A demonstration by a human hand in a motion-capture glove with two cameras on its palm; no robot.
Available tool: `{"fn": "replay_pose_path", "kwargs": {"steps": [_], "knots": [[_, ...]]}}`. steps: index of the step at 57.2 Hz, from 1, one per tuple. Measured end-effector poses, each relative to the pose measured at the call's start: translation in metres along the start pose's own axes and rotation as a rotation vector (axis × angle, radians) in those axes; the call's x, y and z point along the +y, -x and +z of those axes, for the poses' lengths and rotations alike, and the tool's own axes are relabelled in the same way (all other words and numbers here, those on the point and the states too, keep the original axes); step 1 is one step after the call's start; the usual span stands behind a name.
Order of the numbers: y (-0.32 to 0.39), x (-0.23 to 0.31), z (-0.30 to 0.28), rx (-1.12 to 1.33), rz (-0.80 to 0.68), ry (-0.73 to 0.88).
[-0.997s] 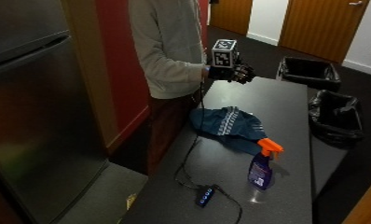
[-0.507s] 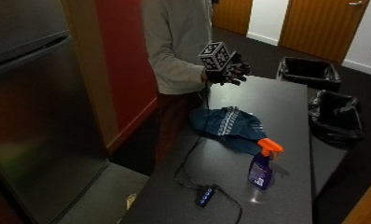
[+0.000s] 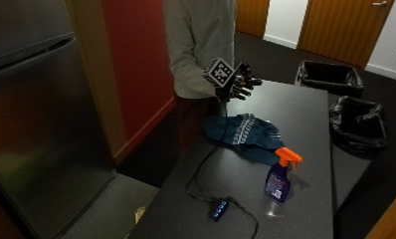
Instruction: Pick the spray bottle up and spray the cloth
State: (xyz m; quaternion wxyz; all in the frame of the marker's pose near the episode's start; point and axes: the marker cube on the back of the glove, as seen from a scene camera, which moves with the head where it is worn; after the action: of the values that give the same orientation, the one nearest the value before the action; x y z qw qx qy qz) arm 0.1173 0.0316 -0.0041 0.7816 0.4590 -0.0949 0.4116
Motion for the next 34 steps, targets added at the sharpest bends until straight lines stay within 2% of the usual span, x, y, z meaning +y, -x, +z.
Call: {"fn": "replay_pose_path", "kwargs": {"steps": [3,10,14,19,24,30,34], "knots": [[0.001,0.015,0.01,-0.001,0.038,-0.027],[-0.011,0.002,0.02,-0.069,0.156,-0.139],[-0.018,0.008,0.028,-0.11,0.138,-0.12],[-0.03,0.005,0.039,-0.13,0.115,-0.177],[-0.037,-0.003,0.053,-0.151,0.233,-0.27],[-0.051,-0.011,0.069,-0.159,0.246,-0.367],[-0.058,-0.006,0.08,-0.169,0.197,-0.319]]}}
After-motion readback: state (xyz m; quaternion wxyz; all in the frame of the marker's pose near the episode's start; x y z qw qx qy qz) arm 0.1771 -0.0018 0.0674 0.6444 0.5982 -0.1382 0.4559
